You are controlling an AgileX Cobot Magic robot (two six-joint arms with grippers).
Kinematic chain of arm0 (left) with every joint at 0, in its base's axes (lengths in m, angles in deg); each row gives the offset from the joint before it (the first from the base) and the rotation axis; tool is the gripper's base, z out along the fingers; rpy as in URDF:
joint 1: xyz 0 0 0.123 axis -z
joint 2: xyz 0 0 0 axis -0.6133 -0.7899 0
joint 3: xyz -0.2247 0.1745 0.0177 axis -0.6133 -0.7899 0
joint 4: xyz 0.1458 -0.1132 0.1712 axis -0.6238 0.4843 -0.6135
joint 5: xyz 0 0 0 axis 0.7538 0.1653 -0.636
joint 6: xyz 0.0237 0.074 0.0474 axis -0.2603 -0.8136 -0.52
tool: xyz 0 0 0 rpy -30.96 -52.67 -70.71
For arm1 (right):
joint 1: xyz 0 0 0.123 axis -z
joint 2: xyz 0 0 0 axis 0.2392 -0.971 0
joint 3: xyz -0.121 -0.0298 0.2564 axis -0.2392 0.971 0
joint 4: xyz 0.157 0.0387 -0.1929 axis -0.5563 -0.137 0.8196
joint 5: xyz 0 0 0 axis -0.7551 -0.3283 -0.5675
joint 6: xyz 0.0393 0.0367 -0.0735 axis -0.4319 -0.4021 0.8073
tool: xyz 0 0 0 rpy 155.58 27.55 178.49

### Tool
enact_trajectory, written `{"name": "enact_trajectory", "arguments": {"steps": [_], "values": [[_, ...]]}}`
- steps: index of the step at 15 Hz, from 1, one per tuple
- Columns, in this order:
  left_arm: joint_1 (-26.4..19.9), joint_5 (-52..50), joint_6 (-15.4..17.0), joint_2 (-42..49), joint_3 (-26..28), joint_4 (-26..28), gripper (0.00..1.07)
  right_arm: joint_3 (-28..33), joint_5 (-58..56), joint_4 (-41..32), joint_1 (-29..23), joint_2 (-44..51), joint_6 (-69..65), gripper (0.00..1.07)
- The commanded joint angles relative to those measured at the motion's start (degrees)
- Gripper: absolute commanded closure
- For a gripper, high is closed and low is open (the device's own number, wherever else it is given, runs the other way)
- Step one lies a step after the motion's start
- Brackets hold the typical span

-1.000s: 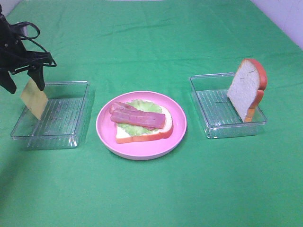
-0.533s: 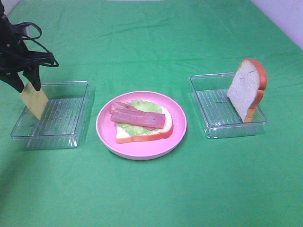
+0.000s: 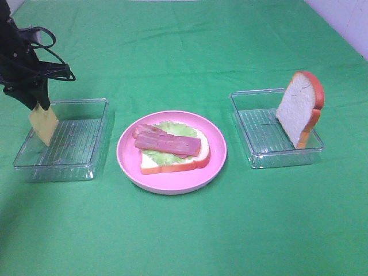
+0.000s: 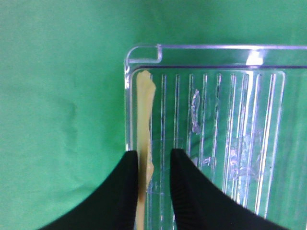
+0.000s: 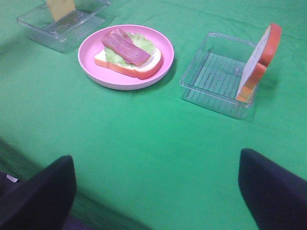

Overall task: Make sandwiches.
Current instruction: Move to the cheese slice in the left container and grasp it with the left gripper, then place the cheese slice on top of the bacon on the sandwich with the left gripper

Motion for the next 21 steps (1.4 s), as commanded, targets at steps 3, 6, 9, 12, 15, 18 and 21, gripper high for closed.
{"name": "enact_trajectory", "arguments": {"steps": [3,6,9,12,15,18,21], "values": [[0.2,2.3,-0.3,-0.2,-0.5,-0.5,0.95,0.1,0.3,0.1,0.2,1.3,0.5,0.23],[0.2,2.7,-0.3,-0.2,-0.5,-1.2,1.07,0.1,0.3,0.1,0.2,1.3,0.5,0.23],[0.2,3.3,-0.4,0.2,-0.5,-0.6,1.07,0.1,0.3,0.1,0.2,1.3,0.5,0.23],[0.2,3.4,-1.7,2.2,-0.3,1.1,1.07,0.1,0.3,0.1,0.2,1.3,0.5,0.23],[0.2,2.7,-5.0,5.8,-0.1,7.6,1.07,0.1,0.3,0.1,0.2,1.3,0.5,0.23],[0.2,2.0,-11.2,8.0,-0.1,19.8,1.07,0.1,0.3,0.1,0.2,1.3,0.5,0.23],[0.7,2.0,-16.9,8.0,-0.1,31.7,1.07,0.1,0.3,0.1,0.2,1.3,0.5,0.23]]}}
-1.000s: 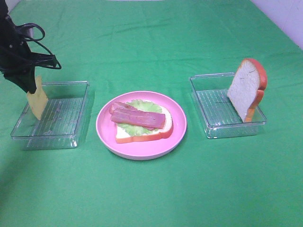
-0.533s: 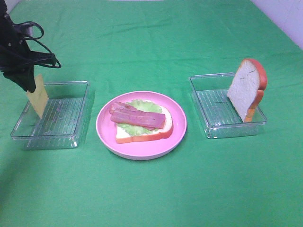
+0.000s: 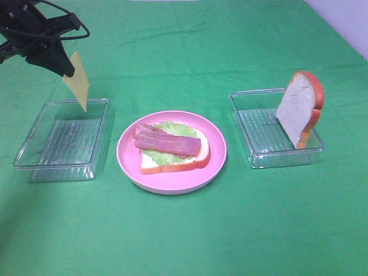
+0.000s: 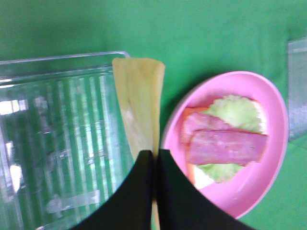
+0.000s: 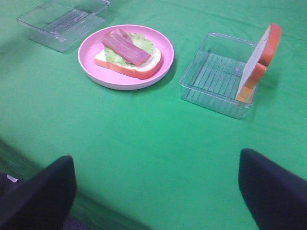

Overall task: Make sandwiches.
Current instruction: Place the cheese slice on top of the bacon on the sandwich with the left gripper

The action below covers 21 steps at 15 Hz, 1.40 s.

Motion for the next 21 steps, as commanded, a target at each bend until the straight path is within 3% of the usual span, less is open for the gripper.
{"name": "enact_trajectory", "arguments": {"steps": [1,3,7,11,15,17,19,21], "values": [[1.2,-0.6,-5.1,0.4,-0.1,10.4,1.07,0.1,0.3,0.1,0.2,1.3,0.5,0.23],[5.0,-2.5,-7.7,0.3,-0.1,13.6,1.07,0.1,0.3,0.1,0.2,1.3,0.5,0.23],[13.6,-4.4,-8.8,-2.2,-0.1,14.1,1.07,0.1,0.3,0.1,0.2,1.3,0.5,0.23],[18.2,-4.6,-8.8,-6.9,-0.1,16.8,1.07,0.1,0.3,0.1,0.2,1.3,0.5,0.23],[19.1,-3.8,-8.8,-10.1,-0.1,16.3,1.07,0.1,0.3,0.1,0.2,1.3,0.5,0.23],[19.1,-2.8,-6.2,-10.4,-0.1,12.9,1.07,0.1,0.3,0.1,0.2,1.3,0.5,0.23],[19.1,-3.3,-0.2,-10.4,-0.1,5.0,1.07,0.1,0.3,0.1,0.2,1.3,0.5,0.23],[19.1,-3.4,2.1,-10.4,-0.1,3.1,1.07,0.1,0.3,0.1,0.2,1.3,0.5,0.23]]}}
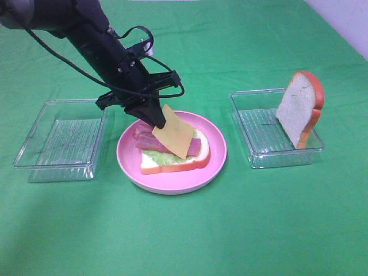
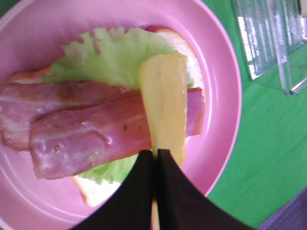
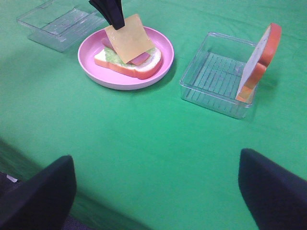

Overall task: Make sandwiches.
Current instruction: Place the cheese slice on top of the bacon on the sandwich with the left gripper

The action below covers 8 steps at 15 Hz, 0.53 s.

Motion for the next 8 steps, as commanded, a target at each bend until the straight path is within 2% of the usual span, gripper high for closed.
{"name": "enact_trajectory", "arguments": {"steps": [1,2,3,4,5,7,8], "values": [[0.2,-0.1,1.6,-0.2,-0.1,-1.0,1.03,0.1,0.3,0.1,0.2,1.3,0.5,0.23],[0.2,-0.1,1.6,-0.2,-0.1,-0.9,0.91,0.1,0.3,0.1,0.2,1.3,0.5,0.23],[0.2,-0.1,1.6,-0.2,-0.1,-0.9,0.85,0.1,0.3,0.1,0.2,1.3,0.5,0.23],[0.2,0.0,1.5,-0.1,-0.1,-0.9,0.68,0.1,0.3,0.1,0.2,1.3,0.5,0.23],[0.2,0.8,0.7,0.0,0.5,-1.0,0.37,0.1,0.3,0.1,0.2,1.3,0.5,0.23],[0.2,1.8,0.7,0.1,2.1,-0.9,0.30,0.1,0.3,0.1,0.2,1.3,0.5,0.23],[0.2,3.2,1.2,0.1,3.7,-0.9,0.30,0.1,0.3,0.1,0.2,1.3,0.5,0.23]]}}
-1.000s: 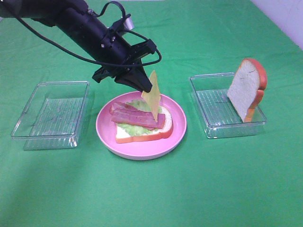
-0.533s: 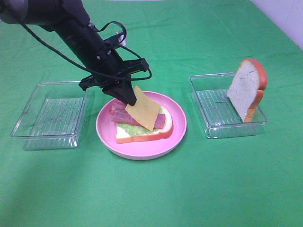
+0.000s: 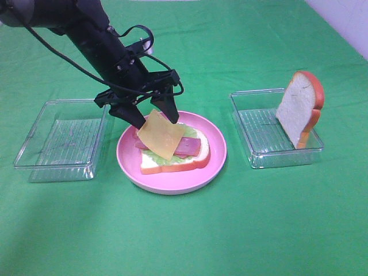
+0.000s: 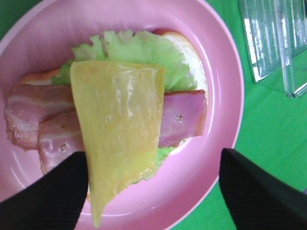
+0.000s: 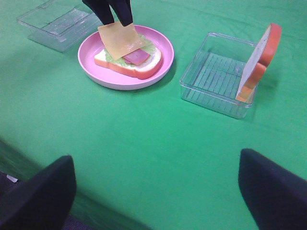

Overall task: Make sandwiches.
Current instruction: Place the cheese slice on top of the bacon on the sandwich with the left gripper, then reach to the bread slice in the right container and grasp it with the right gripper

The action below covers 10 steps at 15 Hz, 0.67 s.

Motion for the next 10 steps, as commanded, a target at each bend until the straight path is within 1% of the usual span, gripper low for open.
{"name": "enact_trajectory", "arguments": {"steps": [1,5,6,7,8,9,10], "values": [[0.2,3.5,0.3,0.1,3.9,0.3,0.30,0.1,0.3,0.1,0.2,1.3,0.5,0.23],[0.2,10.8,0.3,0.1,13.5,-2.8,0.30,0.1,0.3,0.1,0.2,1.3,0.5,0.23],[0.2,12.0,0.3,0.1,14.8,-3.3,0.30,0.1,0.3,0.1,0.2,1.3,0.5,0.23],[0.2,13.8,2.3,1.6,17.7,-7.7,0.30,0.1,0.4,0.1,0.2,1.3,0.5,0.23],[0.2,13.8,2.6,3.6,17.8,-10.7,0.30,0.1,0.4,0.1,0.2,1.3,0.5,0.23],[0.2,13.8,2.6,4.8,17.8,-12.5,0.30,0.1,0.4,0.1,0.2,1.3,0.5,0.23],[0.2,13.8,3.1,7.0,17.8,-15.8,0.30,0.1,0.4,0.1,0.2,1.3,0.5,0.23]]}}
